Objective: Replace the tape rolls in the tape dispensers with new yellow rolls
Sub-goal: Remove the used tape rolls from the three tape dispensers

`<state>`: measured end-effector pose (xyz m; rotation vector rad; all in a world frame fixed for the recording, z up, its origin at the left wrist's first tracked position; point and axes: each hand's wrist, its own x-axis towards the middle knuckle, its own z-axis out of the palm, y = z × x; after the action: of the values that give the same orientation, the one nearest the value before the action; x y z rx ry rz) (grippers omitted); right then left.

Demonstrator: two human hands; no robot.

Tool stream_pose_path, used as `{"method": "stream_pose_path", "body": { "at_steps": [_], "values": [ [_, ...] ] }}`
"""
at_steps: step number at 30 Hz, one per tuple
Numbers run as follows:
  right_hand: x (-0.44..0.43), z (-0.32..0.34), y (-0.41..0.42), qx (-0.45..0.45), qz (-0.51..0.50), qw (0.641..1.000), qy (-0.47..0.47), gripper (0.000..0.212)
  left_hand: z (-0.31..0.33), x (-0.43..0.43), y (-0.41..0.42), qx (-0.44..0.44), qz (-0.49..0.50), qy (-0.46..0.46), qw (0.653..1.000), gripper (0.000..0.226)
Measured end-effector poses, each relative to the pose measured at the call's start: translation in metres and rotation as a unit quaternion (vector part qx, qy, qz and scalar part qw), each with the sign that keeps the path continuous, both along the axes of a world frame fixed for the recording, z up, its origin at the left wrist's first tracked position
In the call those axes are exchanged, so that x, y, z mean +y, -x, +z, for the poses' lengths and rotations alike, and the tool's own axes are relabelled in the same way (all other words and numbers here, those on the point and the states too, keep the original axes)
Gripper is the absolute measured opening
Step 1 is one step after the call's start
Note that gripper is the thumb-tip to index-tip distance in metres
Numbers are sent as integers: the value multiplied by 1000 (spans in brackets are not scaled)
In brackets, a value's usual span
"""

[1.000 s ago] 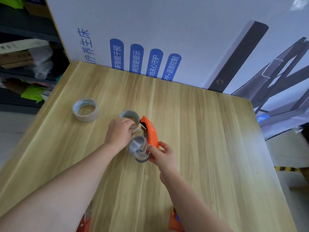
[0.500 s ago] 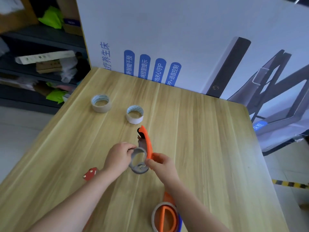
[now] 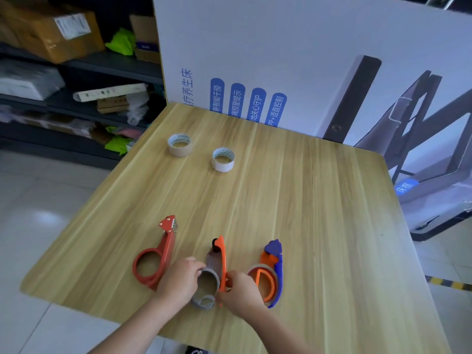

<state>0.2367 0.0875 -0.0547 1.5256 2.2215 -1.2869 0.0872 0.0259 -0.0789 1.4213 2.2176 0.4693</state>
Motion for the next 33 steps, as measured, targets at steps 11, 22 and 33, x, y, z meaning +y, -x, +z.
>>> {"method": "stream_pose_path", "body": {
  "at_steps": [11, 22, 33],
  "values": [
    [22, 13, -12, -40, -96, 986, -133, 34, 0, 24, -10, 59, -77, -37, 995, 28],
    [44, 7, -79, -121, -188, 973, -58, 42, 7, 77, -91, 105, -236, 32, 966, 19],
    [85, -1, -118, 29, -221, 971, 89, 42, 0, 109, -114, -2, -82, 97, 992, 11]
  ]
}}
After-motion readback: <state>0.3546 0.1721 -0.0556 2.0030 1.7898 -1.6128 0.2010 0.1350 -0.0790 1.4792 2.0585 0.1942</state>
